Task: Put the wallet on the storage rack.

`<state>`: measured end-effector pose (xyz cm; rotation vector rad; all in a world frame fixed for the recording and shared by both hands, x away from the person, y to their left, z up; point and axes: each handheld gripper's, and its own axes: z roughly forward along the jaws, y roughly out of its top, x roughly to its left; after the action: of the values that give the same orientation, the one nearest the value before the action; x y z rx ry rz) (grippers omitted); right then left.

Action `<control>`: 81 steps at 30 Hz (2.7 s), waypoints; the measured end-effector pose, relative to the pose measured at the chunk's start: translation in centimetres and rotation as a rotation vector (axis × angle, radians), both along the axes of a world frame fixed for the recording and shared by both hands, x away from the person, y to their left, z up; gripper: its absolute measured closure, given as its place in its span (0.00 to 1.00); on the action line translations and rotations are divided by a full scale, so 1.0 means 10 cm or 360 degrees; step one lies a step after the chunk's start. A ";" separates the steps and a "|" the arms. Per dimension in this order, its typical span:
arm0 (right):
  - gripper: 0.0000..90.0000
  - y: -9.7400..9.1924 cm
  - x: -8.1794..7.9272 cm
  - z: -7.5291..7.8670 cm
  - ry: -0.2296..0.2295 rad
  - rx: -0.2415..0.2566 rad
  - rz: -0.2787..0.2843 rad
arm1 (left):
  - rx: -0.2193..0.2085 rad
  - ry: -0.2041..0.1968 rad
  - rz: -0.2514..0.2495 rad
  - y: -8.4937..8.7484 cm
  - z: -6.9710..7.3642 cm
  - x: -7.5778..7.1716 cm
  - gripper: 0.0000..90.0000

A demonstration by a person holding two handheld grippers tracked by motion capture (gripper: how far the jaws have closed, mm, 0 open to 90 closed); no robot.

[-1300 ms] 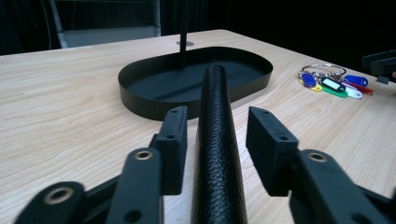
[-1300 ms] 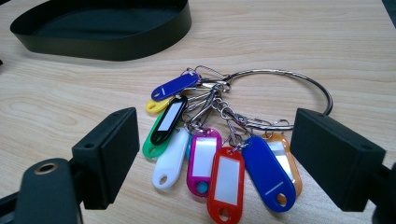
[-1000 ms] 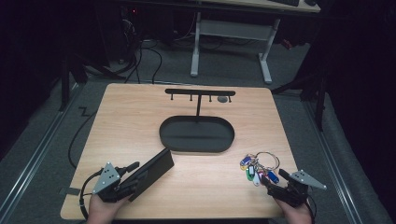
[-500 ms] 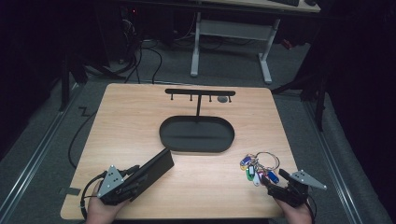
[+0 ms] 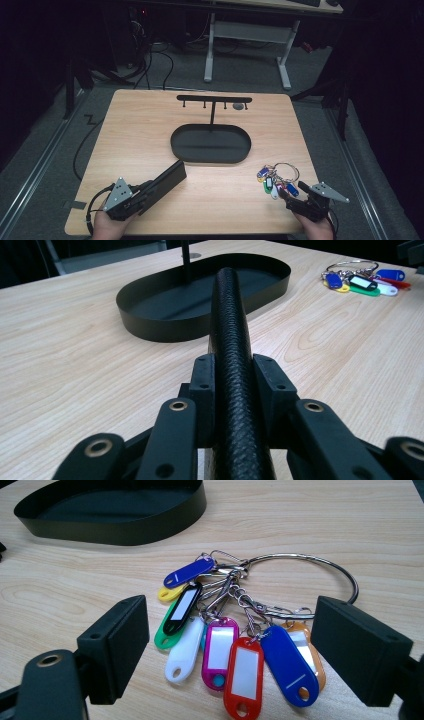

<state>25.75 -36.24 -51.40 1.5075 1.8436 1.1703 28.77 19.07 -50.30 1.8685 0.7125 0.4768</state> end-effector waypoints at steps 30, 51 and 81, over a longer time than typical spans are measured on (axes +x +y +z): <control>0.17 -0.01 0.00 -0.01 0.0008 0.0017 -0.0014 | -0.0088 -0.0069 0.0011 -0.02 0.10 -0.04 0.82; 0.17 -0.06 -0.08 0.04 -0.0040 0.0032 -0.0008 | -0.0097 -0.0106 -0.0014 -0.41 0.46 0.40 0.83; 0.18 -0.10 -0.11 0.06 -0.0064 0.0050 -0.0017 | -0.0012 -0.0059 -0.0065 -1.09 0.55 1.30 0.83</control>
<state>24.62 -37.26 -50.76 1.4980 1.7964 1.2209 41.72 8.17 -44.83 1.8592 0.6492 0.4807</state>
